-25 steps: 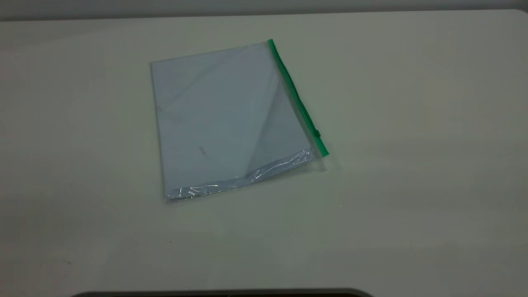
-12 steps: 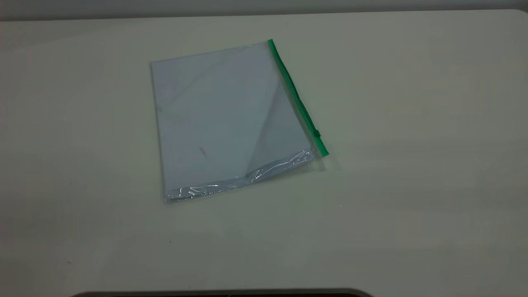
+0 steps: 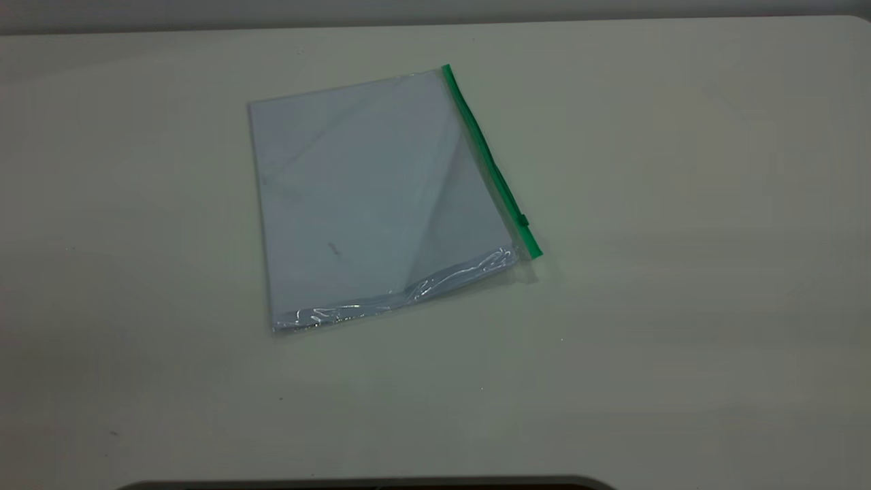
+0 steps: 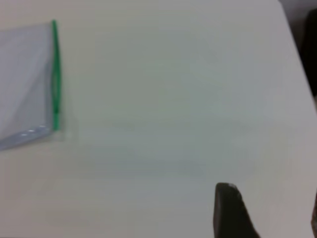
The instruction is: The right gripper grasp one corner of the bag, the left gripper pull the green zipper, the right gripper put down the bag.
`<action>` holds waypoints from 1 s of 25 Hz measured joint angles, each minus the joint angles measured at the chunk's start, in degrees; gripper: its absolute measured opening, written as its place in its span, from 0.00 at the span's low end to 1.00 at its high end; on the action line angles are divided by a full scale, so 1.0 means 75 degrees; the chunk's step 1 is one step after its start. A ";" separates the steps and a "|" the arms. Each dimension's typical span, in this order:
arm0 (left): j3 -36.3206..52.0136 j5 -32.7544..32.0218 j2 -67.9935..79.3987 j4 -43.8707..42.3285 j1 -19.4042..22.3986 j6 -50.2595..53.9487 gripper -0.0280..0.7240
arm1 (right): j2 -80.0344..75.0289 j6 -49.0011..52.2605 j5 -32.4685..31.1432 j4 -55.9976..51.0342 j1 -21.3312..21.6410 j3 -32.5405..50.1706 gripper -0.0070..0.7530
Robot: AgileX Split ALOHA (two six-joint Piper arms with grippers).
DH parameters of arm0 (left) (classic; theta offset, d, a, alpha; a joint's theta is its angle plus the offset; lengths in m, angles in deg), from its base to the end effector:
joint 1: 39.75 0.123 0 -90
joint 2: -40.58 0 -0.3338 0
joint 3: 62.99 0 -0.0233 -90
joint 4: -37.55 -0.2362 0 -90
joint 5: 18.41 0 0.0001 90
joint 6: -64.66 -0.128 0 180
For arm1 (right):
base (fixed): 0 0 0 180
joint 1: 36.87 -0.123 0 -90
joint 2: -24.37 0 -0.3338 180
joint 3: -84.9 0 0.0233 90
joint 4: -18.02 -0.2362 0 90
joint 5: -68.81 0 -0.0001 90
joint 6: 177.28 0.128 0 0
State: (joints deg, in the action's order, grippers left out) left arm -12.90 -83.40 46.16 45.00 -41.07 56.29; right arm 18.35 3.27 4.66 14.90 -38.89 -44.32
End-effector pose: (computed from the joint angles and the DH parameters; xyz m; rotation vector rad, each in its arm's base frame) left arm -0.0411 -0.0141 0.2434 0.1901 2.0910 -0.0830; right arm -0.0376 0.0049 0.2411 -0.0313 2.1108 0.0927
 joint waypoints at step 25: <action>-0.2023 0.4752 0.8729 0.0050 0.0000 -0.0149 0.72 | -1.1472 -1.0770 0.5397 -1.1937 -0.1259 -0.0043 0.57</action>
State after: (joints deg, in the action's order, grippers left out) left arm -28.07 -47.76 111.63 45.38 -41.07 55.18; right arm -67.69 -77.50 45.14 -74.63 -48.33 -44.64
